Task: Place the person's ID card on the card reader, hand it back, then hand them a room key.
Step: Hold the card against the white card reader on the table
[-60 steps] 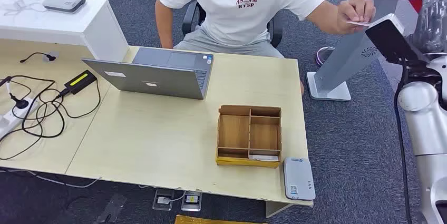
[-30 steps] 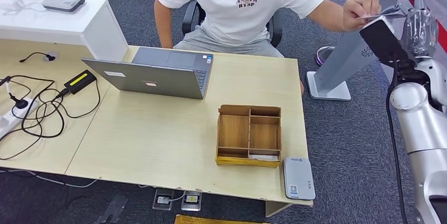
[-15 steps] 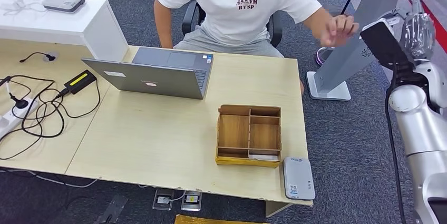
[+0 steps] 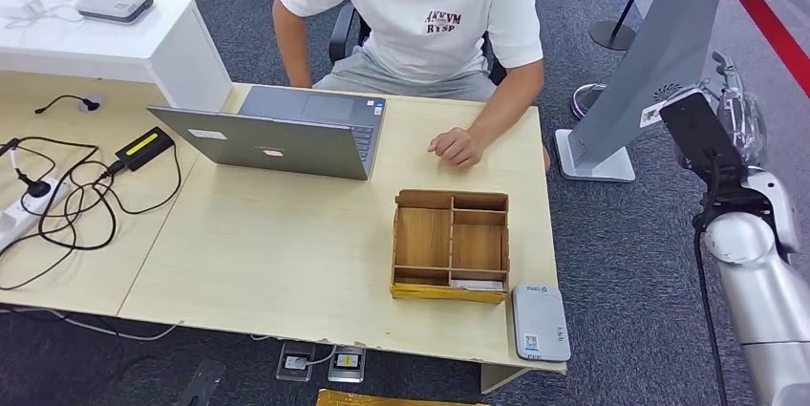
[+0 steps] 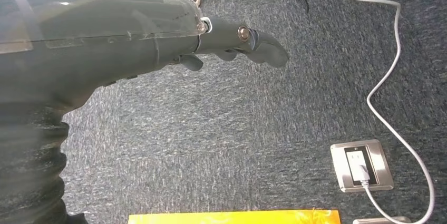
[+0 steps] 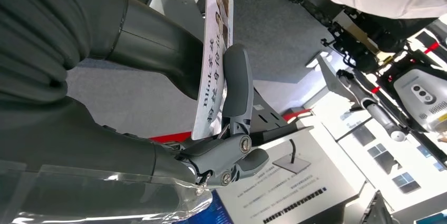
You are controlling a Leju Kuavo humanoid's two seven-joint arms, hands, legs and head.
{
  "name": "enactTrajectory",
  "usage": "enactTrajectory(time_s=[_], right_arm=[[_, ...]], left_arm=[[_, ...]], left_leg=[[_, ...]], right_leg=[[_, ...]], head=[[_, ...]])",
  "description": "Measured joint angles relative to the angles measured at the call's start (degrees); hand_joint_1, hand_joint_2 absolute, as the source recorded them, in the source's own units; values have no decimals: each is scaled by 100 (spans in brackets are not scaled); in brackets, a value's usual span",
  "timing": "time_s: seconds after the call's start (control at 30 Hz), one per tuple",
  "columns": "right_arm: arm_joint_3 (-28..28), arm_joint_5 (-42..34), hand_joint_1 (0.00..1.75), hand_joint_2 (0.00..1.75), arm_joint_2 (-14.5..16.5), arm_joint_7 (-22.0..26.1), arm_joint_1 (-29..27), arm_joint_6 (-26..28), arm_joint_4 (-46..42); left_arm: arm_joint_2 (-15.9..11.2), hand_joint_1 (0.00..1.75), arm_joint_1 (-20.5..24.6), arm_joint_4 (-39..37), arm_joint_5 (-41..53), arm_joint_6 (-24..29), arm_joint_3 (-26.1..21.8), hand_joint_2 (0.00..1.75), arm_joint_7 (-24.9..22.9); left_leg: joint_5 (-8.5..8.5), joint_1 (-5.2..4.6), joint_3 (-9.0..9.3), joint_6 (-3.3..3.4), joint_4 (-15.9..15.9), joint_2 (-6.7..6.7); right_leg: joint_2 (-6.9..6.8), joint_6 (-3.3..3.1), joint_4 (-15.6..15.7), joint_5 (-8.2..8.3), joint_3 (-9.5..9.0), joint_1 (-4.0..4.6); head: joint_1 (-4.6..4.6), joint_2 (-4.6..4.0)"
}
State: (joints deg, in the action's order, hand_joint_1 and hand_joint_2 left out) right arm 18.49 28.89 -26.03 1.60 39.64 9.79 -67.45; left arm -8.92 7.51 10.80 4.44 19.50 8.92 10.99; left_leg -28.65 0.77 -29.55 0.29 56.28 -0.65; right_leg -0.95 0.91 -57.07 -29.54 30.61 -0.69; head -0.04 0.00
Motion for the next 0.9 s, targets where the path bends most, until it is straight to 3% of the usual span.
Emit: enactTrajectory(time_s=[0.37, 0.9], right_arm=[[-241, -121, 175, 175, -146, -222, -644, -140, -646], [-245, 9, 175, 175, -7, -503, -1940, -405, -966]], left_arm=[[0, 0, -2, 0, -55, -29, -2, 175, -66], [51, 0, 8, 0, -222, -16, -2, 175, -284]], left_leg=[[1, 1, 1, 0, 0, -1], [0, 2, 0, 0, -1, -1]], right_leg=[[-3, 0, -1, 0, -2, 2], [-1, -1, -1, -1, -1, 2]], head=[[1, 0], [1, 0]])
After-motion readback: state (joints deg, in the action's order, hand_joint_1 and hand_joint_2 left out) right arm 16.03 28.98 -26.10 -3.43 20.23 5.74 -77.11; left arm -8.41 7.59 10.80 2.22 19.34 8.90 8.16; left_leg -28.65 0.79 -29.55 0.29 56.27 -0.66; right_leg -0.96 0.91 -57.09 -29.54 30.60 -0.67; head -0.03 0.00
